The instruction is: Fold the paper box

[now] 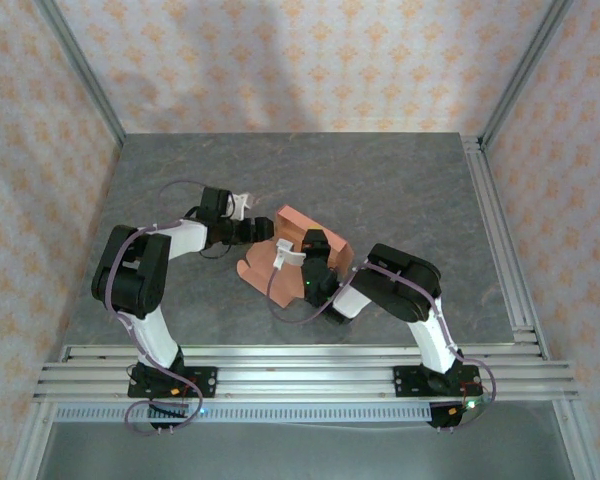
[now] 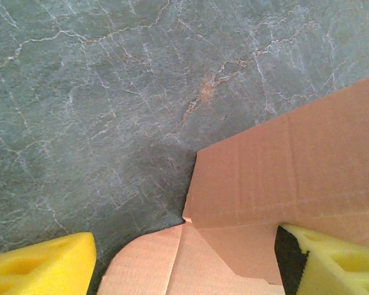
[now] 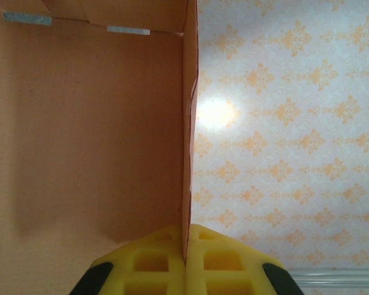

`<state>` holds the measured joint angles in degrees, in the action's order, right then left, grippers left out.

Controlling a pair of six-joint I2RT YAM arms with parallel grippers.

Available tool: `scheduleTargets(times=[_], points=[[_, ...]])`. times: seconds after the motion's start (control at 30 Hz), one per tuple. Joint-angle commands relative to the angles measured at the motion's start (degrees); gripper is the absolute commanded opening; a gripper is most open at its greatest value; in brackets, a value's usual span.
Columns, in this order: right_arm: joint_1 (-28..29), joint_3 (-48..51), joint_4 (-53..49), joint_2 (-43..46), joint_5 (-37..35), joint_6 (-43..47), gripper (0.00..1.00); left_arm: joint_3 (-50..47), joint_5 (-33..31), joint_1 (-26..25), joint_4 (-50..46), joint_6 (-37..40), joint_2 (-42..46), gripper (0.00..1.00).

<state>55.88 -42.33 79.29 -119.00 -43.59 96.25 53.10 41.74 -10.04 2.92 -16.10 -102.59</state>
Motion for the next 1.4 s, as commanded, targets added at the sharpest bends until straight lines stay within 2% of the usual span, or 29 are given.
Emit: scheduleTargets(times=[0.0, 0.47, 0.73, 0.83, 0.9, 1.03, 1.23, 1.37], points=[[0.3, 0.1, -4.0, -0.4, -0.3, -1.7, 0.00, -0.1, 1.7, -0.6, 1.1, 2.3, 1.7, 0.77], [0.2, -0.3, -4.6, -0.5, -0.4, -2.2, 0.00, -0.9, 3.5, -1.7, 0.7, 4.2, 3.0, 0.75], [0.2, -0.7, -5.0, -0.4, -0.1, -2.4, 0.00, 0.7, 2.4, -1.9, 2.1, 3.6, 1.7, 0.75], [0.3, -0.6, -5.1, -0.2, -0.1, -2.2, 0.00, 1.7, 2.1, -2.2, 2.8, 3.0, 0.4, 0.72], [0.3, -0.7, -5.1, 0.0, 0.0, -2.0, 0.00, 1.9, 2.0, -2.5, 3.0, 2.9, -0.1, 0.67], [0.5, -0.9, -5.6, 0.0, 0.0, -2.0, 0.00, 2.3, 2.2, -3.2, 3.3, 2.6, -0.7, 0.65], [0.5, -0.9, -6.1, 0.1, 0.1, -2.4, 0.00, 2.3, 0.9, -3.7, 3.4, 2.9, -1.4, 0.54], [0.5, -1.1, -6.3, 0.1, 0.1, -2.4, 0.00, 2.7, -1.8, -4.7, 2.1, 4.5, -1.1, 0.52]])
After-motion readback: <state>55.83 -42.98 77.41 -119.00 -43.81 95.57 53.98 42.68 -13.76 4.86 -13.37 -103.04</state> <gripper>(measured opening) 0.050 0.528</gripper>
